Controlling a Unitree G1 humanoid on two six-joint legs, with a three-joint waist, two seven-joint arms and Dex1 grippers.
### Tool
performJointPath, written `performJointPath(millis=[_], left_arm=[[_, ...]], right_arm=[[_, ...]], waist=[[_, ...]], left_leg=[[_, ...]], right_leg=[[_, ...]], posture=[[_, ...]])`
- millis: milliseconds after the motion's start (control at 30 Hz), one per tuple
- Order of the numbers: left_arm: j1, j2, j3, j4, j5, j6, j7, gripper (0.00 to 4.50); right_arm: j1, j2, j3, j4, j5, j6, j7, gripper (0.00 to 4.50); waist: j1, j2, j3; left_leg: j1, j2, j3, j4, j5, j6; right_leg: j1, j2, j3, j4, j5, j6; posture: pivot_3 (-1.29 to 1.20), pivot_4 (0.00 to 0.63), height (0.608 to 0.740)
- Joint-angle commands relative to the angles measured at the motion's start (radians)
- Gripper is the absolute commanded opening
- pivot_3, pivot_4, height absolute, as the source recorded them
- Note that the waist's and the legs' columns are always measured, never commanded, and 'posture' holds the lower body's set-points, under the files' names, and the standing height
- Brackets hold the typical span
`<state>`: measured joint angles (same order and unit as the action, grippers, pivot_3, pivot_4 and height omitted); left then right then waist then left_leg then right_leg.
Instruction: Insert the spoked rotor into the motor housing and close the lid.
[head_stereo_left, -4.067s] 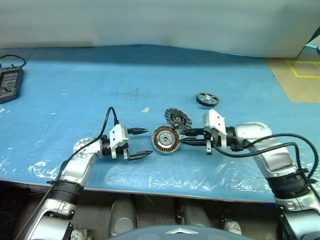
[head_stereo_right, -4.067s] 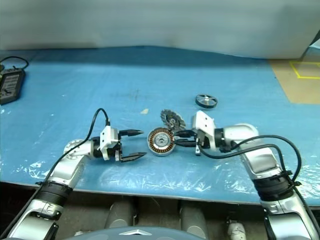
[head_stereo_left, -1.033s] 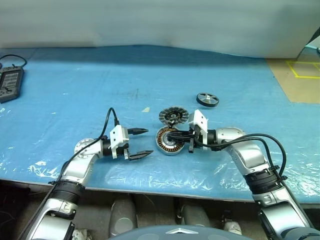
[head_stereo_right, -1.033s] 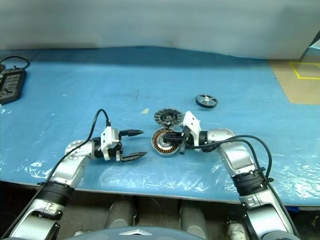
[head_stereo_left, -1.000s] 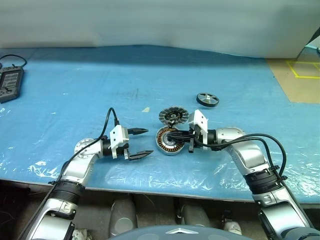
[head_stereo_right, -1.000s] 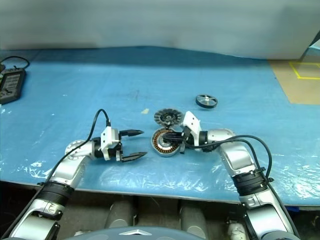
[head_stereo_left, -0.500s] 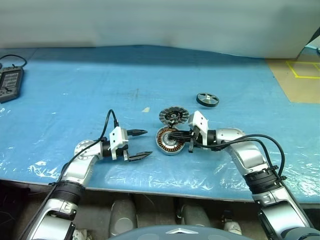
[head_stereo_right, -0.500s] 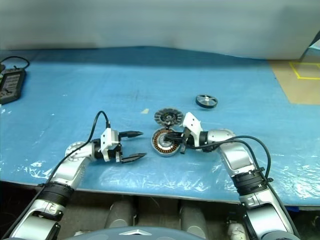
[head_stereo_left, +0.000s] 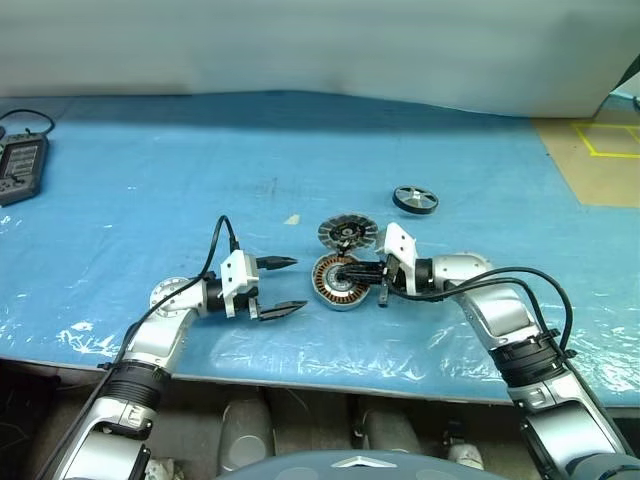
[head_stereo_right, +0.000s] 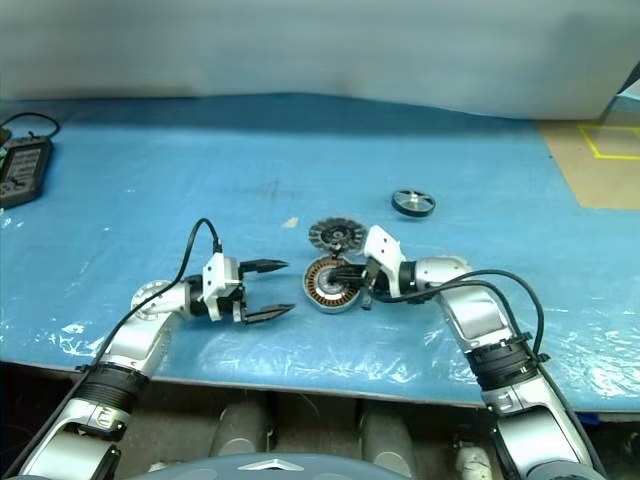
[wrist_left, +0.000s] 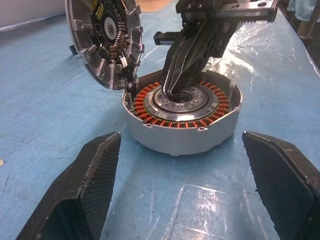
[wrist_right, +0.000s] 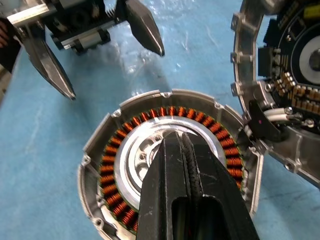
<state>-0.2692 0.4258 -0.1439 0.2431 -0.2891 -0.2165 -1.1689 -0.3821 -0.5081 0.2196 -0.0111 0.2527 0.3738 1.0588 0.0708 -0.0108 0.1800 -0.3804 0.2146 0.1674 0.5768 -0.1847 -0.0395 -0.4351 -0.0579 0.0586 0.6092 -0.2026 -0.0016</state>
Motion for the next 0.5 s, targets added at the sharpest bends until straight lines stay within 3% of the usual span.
performJointPath(millis=[33,200,333,400,500], left_arm=[[0.001,0.007,0.01,-0.044,-0.012,0.005,0.0,4.06],[0.009,0.012,0.012,-0.066,-0.014,0.018,0.002,4.06],[0.004,0.01,0.01,-0.07,-0.016,0.027,0.001,4.06],[-0.008,0.004,0.007,-0.062,-0.016,0.029,-0.003,4.06],[-0.028,-0.005,0.005,-0.039,-0.013,0.026,-0.007,4.06]], right_arm=[[0.018,-0.027,-0.08,-0.102,0.1,0.059,0.019,0.02],[0.09,-0.139,-0.16,-0.188,0.182,0.152,0.059,0.02],[0.125,-0.278,-0.216,-0.105,0.133,0.141,0.063,0.02],[0.048,-0.291,-0.232,0.037,0.058,0.068,-0.013,0.02],[-0.09,-0.266,-0.232,0.231,-0.029,-0.056,-0.101,0.6]], waist=[[0.001,0.0,0.0],[0.006,0.0,0.0],[0.012,0.0,0.0],[0.002,0.0,0.0],[-0.005,0.0,0.0]], left_leg=[[0.0,0.0,0.0,0.0,0.0,0.0],[0.0,0.0,0.0,0.0,0.0,0.0],[0.0,-0.001,0.0,0.0,-0.002,0.003],[0.001,-0.001,0.0,0.0,-0.002,0.003],[0.002,-0.001,0.0,0.001,-0.002,0.003]], right_leg=[[0.0,0.0,0.0,0.0,0.0,0.0],[0.0,0.0,0.0,-0.001,0.0,0.0],[0.001,-0.001,0.0,-0.002,0.0,0.0],[0.001,-0.001,0.0,-0.001,0.0,0.0],[0.001,-0.001,0.0,0.001,0.0,0.0]], posture=[[0.0,0.15,0.74],[0.0,0.15,0.74],[0.0,0.15,0.74],[0.0,0.15,0.74],[0.0,0.15,0.74]])
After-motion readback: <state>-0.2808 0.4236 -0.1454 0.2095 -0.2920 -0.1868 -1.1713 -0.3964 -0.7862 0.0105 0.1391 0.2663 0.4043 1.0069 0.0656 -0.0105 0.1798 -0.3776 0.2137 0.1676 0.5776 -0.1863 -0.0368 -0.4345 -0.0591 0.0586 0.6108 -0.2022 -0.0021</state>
